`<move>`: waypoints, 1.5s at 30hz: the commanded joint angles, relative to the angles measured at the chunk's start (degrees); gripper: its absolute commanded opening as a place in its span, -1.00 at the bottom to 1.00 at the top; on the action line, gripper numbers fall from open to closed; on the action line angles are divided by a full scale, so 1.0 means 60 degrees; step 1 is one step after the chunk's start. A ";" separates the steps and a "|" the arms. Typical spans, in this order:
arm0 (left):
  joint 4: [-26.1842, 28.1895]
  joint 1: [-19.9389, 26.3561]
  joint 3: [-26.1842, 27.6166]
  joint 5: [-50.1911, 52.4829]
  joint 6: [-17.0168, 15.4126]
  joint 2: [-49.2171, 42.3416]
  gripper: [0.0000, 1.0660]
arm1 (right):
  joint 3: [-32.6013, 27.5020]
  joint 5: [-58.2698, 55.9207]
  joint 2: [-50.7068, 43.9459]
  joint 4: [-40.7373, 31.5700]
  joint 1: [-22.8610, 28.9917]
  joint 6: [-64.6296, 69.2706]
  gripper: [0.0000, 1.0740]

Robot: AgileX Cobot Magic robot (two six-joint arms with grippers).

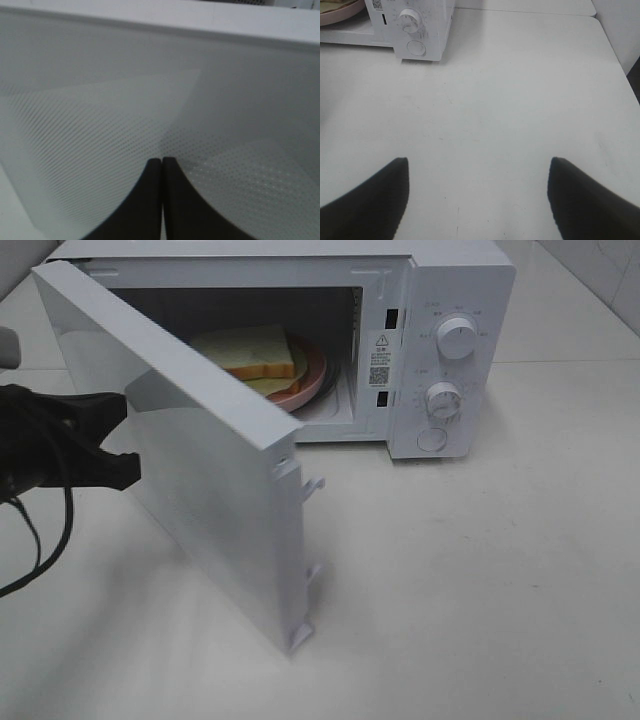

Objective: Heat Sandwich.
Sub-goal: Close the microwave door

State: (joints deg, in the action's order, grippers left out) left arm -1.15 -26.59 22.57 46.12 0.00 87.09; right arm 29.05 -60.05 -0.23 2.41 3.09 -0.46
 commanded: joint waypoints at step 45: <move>0.2340 -0.2741 0.7515 -0.2664 0.1442 0.4307 -1.00 | -0.0029 0.0105 -0.0248 0.0048 -0.0067 0.0076 0.40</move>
State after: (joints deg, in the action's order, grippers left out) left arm 12.15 -42.86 66.06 30.25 8.48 112.30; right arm 29.05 -60.05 -0.23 2.41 3.09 -0.46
